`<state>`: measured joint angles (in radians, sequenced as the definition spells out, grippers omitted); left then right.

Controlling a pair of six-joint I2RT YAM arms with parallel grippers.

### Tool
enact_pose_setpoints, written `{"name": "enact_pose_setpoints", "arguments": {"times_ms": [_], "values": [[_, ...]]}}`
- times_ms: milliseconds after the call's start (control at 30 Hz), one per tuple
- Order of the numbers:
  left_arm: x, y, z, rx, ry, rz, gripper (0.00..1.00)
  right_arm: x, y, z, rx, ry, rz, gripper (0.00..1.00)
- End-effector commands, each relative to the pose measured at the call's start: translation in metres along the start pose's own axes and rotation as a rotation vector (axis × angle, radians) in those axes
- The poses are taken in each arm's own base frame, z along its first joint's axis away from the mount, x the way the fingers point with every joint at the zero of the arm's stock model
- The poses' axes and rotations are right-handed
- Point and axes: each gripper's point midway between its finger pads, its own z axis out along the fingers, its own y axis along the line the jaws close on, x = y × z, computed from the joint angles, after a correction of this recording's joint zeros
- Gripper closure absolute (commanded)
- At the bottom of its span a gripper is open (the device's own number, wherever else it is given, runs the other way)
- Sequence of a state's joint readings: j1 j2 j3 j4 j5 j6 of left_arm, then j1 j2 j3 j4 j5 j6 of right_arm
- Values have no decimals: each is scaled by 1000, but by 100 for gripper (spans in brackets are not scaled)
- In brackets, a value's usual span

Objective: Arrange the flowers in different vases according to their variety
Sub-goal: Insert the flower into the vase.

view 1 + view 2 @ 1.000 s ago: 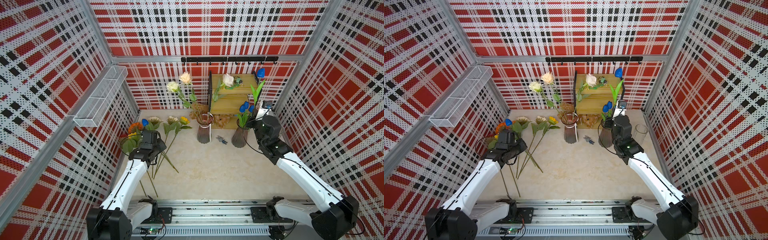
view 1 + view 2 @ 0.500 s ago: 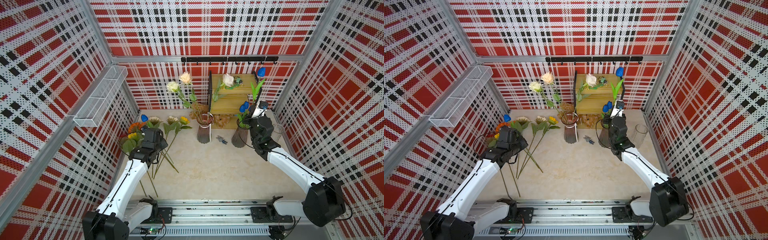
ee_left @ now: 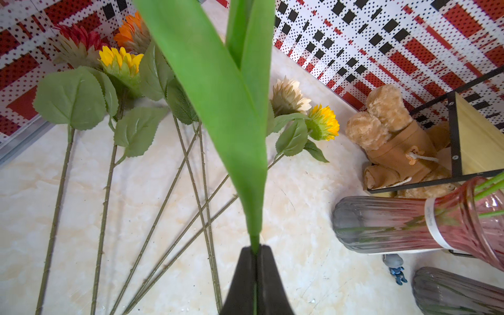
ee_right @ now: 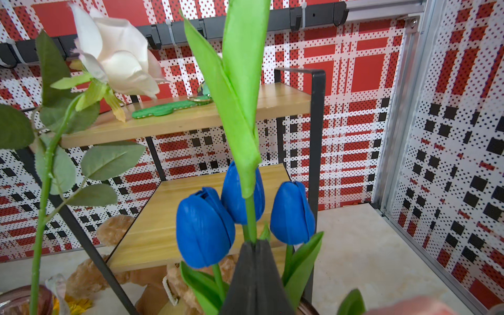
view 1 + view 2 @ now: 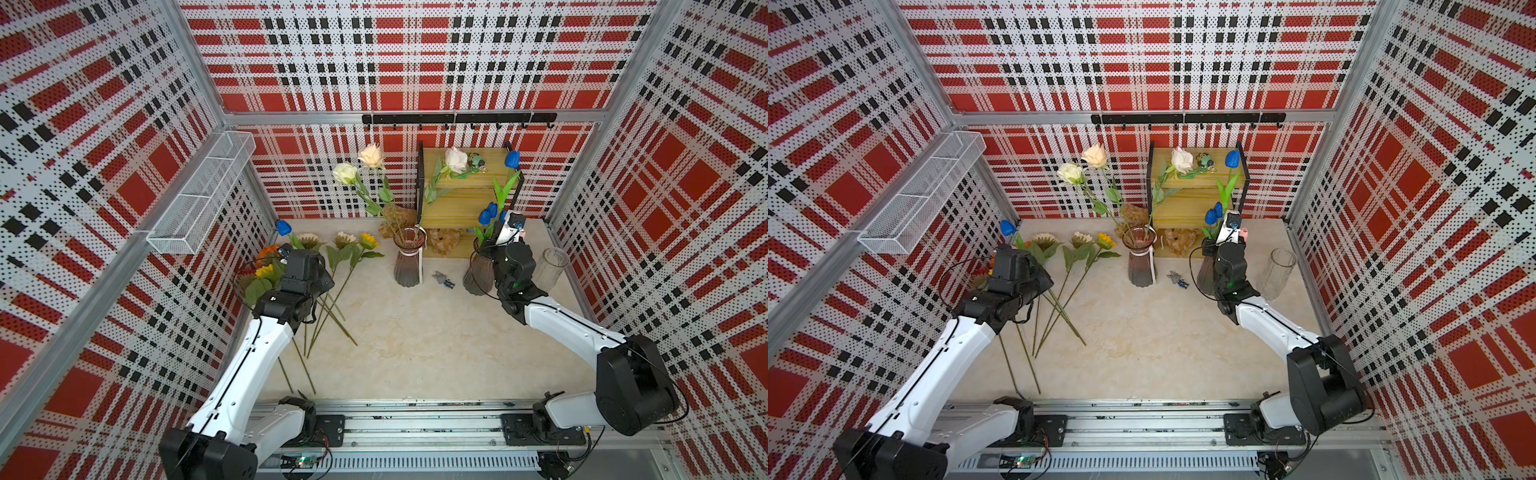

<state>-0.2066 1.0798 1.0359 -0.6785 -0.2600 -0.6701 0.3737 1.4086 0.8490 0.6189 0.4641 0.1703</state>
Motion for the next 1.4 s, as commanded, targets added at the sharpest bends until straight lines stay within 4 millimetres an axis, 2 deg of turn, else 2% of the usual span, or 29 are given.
{"name": "enact_pose_setpoints", "arguments": {"times_ms": [0, 100, 133, 200, 300, 500, 600, 667, 867, 967, 1100, 1267, 1300, 1367], "values": [[-15, -7, -15, 12, -44, 15, 100, 0, -7, -4, 16, -15, 45, 100], [-27, -16, -23, 26, -78, 12, 100, 9, -12, -10, 24, 9, 53, 100], [-26, -29, -28, 54, -79, 31, 100, 12, -12, -12, 20, 18, 54, 99], [-33, -42, -36, 70, -101, 45, 100, 12, -12, -16, 15, 27, 57, 90], [-42, -66, -45, 89, -124, 82, 100, 8, -12, -24, 13, 25, 56, 61], [-60, -123, -55, 150, -183, 155, 100, -21, -9, -40, 5, -6, 62, 27], [-62, -161, -57, 210, -208, 193, 100, -38, -10, -49, 16, -21, 79, 14], [-61, -190, -58, 258, -232, 221, 100, -52, -11, -57, 11, -35, 97, 0], [-46, -273, -62, 388, -292, 300, 100, -87, -17, -76, 10, -7, 133, 0], [-33, -311, -68, 448, -334, 340, 100, -88, -25, -86, 35, 62, 164, 0], [-17, -353, -75, 521, -399, 385, 100, -92, -45, -107, 93, 88, 206, 0], [2, -392, -81, 612, -459, 390, 100, -123, -64, -130, 99, -2, 258, 0], [7, -399, -83, 632, -475, 389, 100, -101, -85, -135, 211, 75, 239, 0], [16, -409, -87, 670, -503, 386, 100, -97, -92, -138, 240, 110, 236, 0]]}}
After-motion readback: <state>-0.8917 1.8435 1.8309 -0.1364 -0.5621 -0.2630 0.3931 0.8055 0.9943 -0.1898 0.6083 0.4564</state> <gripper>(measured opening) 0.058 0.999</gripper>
